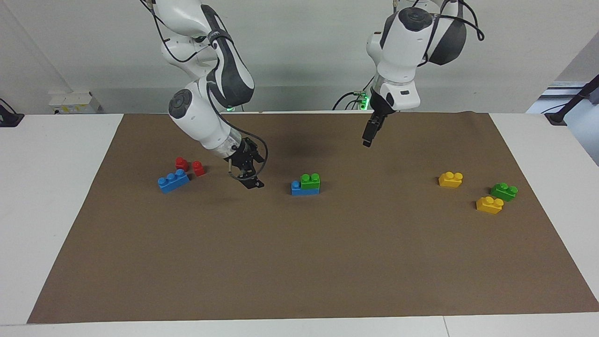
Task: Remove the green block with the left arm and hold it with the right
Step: 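Move both grippers toward the joined green and blue bricks at center, then grasp the green brick with the left gripper while the right gripper grasps blue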
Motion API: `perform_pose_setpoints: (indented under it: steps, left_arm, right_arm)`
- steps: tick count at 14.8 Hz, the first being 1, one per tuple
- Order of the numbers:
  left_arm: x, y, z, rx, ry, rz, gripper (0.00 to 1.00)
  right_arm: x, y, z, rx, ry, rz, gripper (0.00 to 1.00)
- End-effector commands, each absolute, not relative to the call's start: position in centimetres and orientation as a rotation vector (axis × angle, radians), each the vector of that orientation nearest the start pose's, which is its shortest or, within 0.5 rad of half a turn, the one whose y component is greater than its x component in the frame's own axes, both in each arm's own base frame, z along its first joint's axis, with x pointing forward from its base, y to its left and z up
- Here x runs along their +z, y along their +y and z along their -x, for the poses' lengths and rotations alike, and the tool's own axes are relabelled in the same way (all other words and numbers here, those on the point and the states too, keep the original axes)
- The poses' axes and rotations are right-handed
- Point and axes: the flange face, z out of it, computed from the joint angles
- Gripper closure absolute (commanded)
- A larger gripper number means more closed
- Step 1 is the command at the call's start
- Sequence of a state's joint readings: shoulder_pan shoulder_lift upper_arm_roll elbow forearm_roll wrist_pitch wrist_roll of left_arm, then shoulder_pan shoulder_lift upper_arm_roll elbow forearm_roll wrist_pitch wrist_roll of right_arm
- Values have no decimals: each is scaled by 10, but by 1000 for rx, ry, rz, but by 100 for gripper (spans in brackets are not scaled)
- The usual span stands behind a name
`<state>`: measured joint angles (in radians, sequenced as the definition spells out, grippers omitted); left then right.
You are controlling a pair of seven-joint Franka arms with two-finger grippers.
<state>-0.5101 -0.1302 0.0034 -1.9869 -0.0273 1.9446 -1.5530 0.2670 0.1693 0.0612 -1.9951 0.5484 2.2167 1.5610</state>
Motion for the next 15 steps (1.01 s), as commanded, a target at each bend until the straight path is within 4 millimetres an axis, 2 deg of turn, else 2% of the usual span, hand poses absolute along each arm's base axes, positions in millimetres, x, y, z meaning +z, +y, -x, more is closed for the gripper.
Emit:
perform_pose_setpoints:
  steps: [1, 6, 8, 12, 15]
  left_arm:
    - [492, -300, -456, -2, -1915, 2617, 0]
    - [446, -343, -465, 6, -2271, 2346, 0]
    - [423, -363, -471, 7, -2358, 2251, 0]
    - [421, -371, -476, 14, -2494, 2152, 0]
    - [413, -376, -482, -1, -2512, 2130, 0]
  right_arm:
    - [360, 222, -557, 478, 1985, 1962, 3]
    - [326, 253, -554, 454, 1966, 1987, 3]
    - [319, 262, -552, 450, 1957, 1982, 3]
    - [305, 284, -544, 447, 1942, 1993, 3]
    - [294, 298, -540, 433, 1936, 1981, 3]
